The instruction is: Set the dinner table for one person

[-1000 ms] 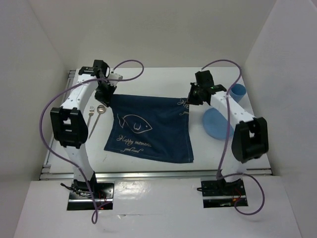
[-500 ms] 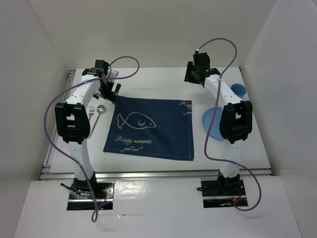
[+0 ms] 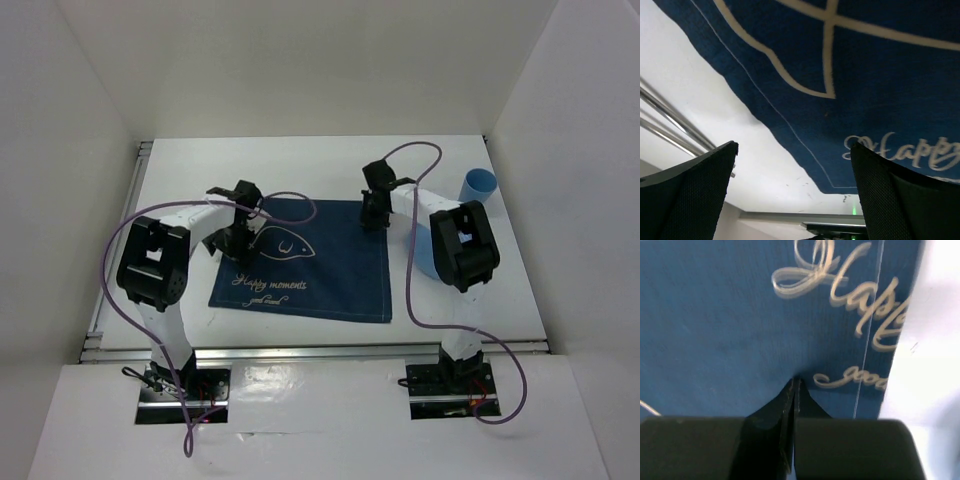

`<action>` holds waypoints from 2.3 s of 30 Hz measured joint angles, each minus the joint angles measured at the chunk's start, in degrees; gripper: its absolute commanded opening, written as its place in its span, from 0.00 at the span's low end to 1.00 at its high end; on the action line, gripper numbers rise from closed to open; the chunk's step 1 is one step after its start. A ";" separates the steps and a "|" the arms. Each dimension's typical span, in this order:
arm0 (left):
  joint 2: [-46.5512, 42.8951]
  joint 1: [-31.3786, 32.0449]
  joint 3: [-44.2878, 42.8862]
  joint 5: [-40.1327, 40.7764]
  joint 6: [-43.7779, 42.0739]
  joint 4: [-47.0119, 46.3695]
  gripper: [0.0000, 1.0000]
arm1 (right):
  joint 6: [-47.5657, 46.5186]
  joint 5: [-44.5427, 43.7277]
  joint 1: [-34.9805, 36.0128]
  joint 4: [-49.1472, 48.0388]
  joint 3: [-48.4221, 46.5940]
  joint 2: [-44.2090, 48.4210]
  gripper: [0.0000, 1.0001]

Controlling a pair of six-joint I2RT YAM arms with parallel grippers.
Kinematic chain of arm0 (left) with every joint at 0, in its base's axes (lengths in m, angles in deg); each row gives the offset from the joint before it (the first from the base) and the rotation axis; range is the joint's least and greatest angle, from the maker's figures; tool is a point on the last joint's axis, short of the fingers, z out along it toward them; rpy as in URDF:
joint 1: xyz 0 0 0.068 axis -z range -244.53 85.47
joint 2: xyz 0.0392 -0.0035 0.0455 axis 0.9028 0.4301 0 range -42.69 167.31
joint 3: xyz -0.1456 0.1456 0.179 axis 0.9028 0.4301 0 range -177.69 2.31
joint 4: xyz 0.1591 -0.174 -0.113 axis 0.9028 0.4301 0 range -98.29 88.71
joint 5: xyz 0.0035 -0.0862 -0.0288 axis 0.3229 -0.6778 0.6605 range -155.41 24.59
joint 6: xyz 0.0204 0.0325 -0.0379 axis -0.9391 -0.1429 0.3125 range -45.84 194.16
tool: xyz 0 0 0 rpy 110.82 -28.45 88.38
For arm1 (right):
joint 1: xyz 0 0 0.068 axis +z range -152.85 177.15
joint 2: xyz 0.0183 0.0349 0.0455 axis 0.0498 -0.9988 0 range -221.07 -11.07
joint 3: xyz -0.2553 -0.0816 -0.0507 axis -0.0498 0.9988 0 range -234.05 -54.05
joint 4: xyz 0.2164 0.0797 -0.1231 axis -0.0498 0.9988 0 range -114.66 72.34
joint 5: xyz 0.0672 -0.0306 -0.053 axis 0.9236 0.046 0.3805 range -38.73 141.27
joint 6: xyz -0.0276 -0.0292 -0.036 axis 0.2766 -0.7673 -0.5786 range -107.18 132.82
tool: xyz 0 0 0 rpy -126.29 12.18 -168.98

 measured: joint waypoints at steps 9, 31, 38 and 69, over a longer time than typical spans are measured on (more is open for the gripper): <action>-0.31 -0.98 4.28 3.78 0.02 -0.74 1.00 | 8.17 -5.46 -2.25 0.81 -10.58 -7.50 0.00; -1.22 -1.77 0.20 -7.04 0.79 6.10 1.00 | 2.80 -4.76 -4.02 -1.51 -13.27 -8.37 0.00; -6.08 -3.76 -2.49 -10.12 2.05 7.10 1.00 | 1.27 -6.27 -4.15 3.15 -10.64 -1.03 0.23; -2.89 -8.59 7.15 -18.80 0.15 0.90 0.93 | 37.27 -8.37 -30.03 11.76 38.91 42.64 0.92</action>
